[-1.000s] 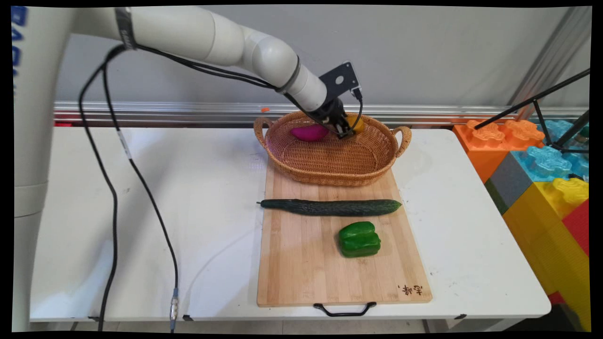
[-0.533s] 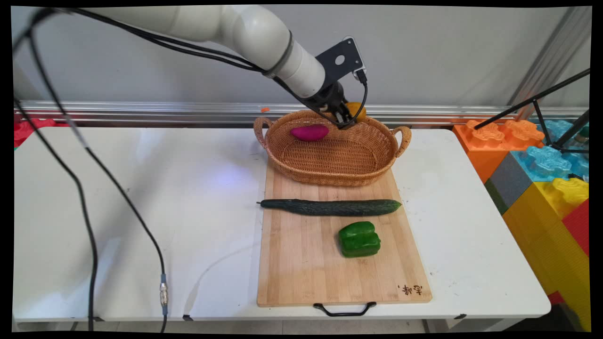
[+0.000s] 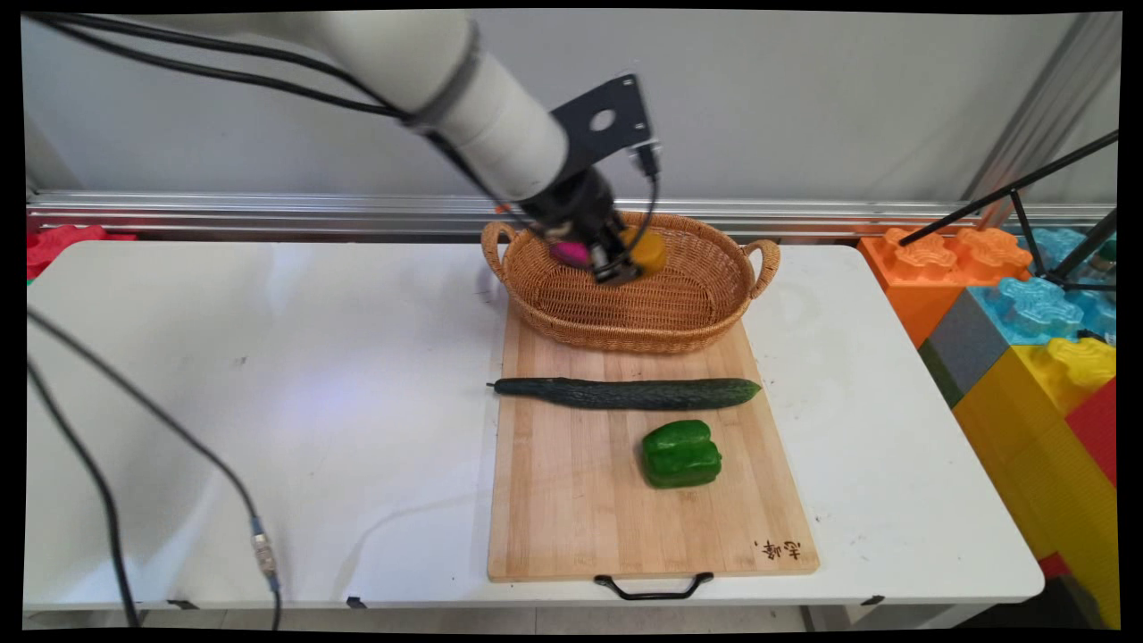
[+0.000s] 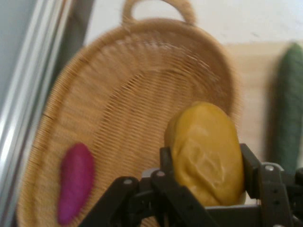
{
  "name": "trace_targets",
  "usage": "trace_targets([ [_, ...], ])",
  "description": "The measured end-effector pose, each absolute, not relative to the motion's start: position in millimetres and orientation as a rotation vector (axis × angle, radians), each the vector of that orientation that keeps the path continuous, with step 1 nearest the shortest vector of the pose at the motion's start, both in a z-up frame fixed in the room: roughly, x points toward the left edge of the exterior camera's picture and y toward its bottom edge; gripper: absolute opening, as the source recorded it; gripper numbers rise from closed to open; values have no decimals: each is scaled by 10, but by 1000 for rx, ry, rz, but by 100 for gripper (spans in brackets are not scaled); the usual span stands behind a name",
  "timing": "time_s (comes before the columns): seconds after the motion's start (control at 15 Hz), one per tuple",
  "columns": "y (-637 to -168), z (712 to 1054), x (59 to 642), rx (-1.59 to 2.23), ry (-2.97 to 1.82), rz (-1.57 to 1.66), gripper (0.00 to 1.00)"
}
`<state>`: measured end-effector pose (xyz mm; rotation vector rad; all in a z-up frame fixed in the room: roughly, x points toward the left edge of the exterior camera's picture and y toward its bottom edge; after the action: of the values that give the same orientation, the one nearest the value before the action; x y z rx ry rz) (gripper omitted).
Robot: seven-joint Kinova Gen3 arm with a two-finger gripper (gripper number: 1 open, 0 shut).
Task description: Place the picked object on the cutting board
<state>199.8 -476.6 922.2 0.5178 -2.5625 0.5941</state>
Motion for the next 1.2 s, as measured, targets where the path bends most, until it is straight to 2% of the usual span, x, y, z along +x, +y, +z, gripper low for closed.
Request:
trace_targets([
  [0.47,-4068,9193,2436,463,-2620,378,0],
  [0.73,-3909,8915,2575,443,-2605,299,0],
  [1.2,-3963,8233,2591,448,-2595,230,0],
])
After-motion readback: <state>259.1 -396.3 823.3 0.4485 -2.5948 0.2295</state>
